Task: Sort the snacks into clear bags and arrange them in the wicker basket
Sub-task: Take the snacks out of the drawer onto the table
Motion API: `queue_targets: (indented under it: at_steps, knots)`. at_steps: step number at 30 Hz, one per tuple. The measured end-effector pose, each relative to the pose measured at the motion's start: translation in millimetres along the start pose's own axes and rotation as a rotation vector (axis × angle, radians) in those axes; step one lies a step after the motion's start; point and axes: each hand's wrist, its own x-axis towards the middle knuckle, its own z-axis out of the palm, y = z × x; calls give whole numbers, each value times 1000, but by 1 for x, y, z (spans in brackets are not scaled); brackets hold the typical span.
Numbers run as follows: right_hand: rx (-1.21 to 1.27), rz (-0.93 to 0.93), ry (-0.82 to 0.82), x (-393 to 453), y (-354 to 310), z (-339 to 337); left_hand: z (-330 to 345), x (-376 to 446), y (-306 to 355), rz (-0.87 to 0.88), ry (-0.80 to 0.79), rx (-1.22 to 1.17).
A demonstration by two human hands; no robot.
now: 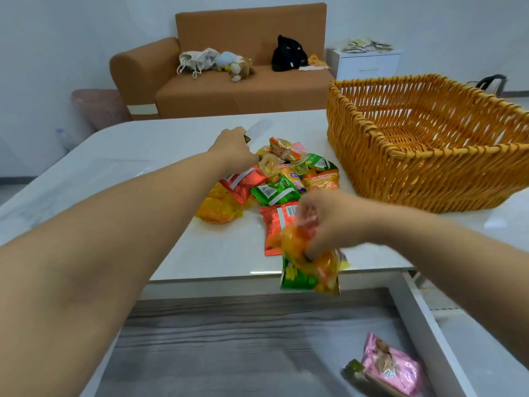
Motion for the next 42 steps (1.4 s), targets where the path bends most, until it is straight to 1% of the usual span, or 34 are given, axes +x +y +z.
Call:
queue_targets:
  at_steps: [2,4,7,9,10,11,13,14,15,17,20,21,22,23,25,26,27,28,30,34,36,38,41,42]
  knots:
    - [111,49,120,8,3,-27,1,5,-5,-24,10,25]
    - [236,74,294,19,6,-50,2,10,-8,-34,24,19]
    - [588,74,588,48,15,-67,6,18,-9,-58,66,-26]
    - [767,82,736,74,21,-64,11,20,-9,-72,103,-90]
    - [770,101,771,89,24,-57,13,19,-8,-71,114,-125]
    - [707,148,774,103,28,-47,15,19,-9,-59,120,-145]
    - [555,299,720,126,37,-22,20,18,-9,-15,106,-139]
    - [521,361,690,133,41,-11,21,17,-8,8,93,-131]
    - [509,390,695,136,46,-5,22,17,-8,31,85,-126]
    - [517,391,743,136,53,-8,23,17,-7,73,114,-160]
    - [601,339,825,129,55,-18,23,18,-2,134,254,-228]
    - [577,318,839,127,54,-19,22,18,0,137,277,-227]
    - [517,306,817,124,53,-18,22,17,2,134,258,-209]
    - [444,300,777,121,52,-15,23,18,2,120,194,-148]
    - [314,291,718,116,49,-10,28,19,-1,77,-23,70]
    - [282,288,724,112,48,-10,30,19,-5,57,-114,155]
    - [261,275,746,107,46,-10,32,16,-8,41,-165,184]
    - [232,255,773,102,45,-10,33,13,-10,37,-172,171]
    - [162,222,780,92,43,-10,33,4,-13,57,-122,128]
    - [-34,134,677,62,39,-4,24,-21,-19,83,-77,137]
    - [-152,58,584,43,43,3,22,-35,-23,87,-45,133]
    - [-239,1,439,20,53,13,22,-56,-25,91,-14,96]
    - [-334,-90,206,-11,77,32,34,-114,-23,158,8,65]
    - [-364,-131,166,-19,87,40,43,-141,-20,185,-10,43]
